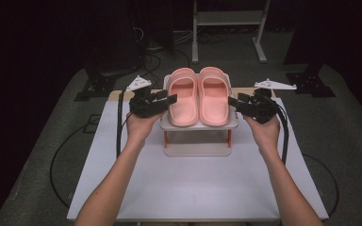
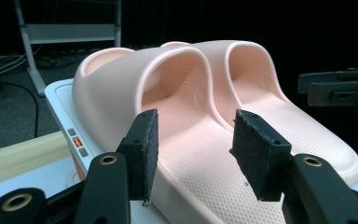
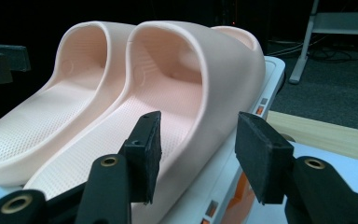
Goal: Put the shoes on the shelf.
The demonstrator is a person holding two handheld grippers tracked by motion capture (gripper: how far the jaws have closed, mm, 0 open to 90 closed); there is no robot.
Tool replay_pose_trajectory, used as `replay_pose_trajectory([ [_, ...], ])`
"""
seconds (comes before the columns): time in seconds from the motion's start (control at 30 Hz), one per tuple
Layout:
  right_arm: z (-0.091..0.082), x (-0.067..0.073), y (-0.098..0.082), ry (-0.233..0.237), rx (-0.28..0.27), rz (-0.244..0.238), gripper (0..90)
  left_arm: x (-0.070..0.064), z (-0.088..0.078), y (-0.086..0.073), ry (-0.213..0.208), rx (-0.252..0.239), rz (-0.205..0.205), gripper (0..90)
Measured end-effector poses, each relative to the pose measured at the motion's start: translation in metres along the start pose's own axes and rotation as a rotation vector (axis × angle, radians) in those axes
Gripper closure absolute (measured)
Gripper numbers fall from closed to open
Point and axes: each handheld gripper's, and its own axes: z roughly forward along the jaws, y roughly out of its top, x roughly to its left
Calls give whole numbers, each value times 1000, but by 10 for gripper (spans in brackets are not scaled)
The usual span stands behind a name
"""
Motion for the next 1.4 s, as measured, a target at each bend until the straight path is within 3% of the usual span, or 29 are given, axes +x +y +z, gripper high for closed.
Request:
replay_pose_trajectory([
  [0.37, -10, -3, -10, 49, -20, -4, 473, -4, -8, -9, -38, -2, 14, 468],
  [0.93, -25, 0, -20, 78, -43, -28, 460, -15, -27, -18, -80, -22, 42, 432],
  [1.4, -40, -1, -37, 108, -57, -29, 440, -16, -46, -33, -106, -34, 23, 422],
])
